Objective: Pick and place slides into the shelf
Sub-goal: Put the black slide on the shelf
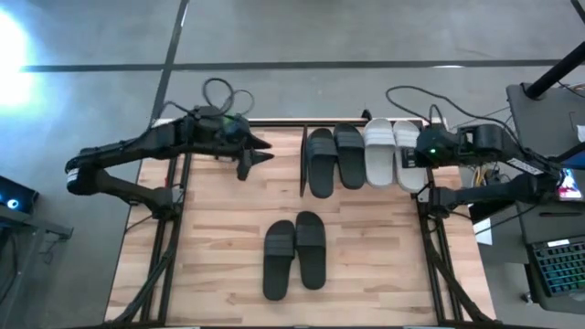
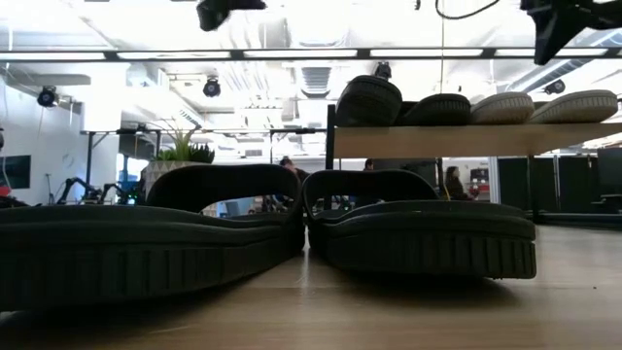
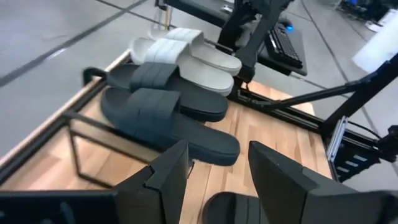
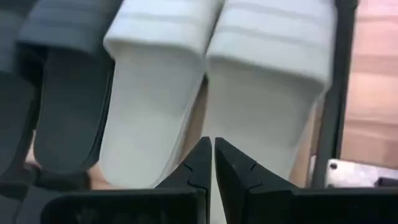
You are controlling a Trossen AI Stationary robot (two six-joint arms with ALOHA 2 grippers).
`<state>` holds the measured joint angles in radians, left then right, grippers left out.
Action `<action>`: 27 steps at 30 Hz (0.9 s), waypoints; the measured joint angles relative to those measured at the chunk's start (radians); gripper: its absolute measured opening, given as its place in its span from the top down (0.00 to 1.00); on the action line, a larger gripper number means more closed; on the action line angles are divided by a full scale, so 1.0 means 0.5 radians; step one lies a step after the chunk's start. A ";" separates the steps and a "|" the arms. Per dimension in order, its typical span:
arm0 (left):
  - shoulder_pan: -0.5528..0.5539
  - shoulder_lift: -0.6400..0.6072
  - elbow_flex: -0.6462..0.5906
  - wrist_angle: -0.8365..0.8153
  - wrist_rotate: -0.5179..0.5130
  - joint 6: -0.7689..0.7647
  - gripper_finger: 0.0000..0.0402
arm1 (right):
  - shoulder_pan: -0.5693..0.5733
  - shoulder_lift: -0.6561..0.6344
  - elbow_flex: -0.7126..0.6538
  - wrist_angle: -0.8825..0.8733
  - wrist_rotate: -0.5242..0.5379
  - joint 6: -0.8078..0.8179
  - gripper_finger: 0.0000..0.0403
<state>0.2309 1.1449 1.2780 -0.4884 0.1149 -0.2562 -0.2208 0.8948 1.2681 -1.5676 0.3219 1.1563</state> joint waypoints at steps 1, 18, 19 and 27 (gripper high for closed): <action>-0.001 0.046 -0.015 0.058 0.030 0.000 0.61 | 0.001 0.027 -0.003 0.005 -0.024 0.000 0.97; 0.036 0.637 0.139 0.175 0.182 -0.052 0.61 | -0.056 0.341 0.154 -0.007 -0.013 -0.224 0.97; 0.038 0.631 0.139 0.170 0.182 -0.052 0.61 | -0.066 0.333 0.131 -0.007 -0.013 -0.222 0.97; 0.055 0.551 0.139 0.173 0.179 -0.051 0.61 | -0.174 0.292 -0.043 -0.009 -0.013 -0.230 0.97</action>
<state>0.2584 1.4202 1.3476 -0.4019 0.2047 -0.2818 -0.3076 1.0410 1.2465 -1.5722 0.3153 1.0415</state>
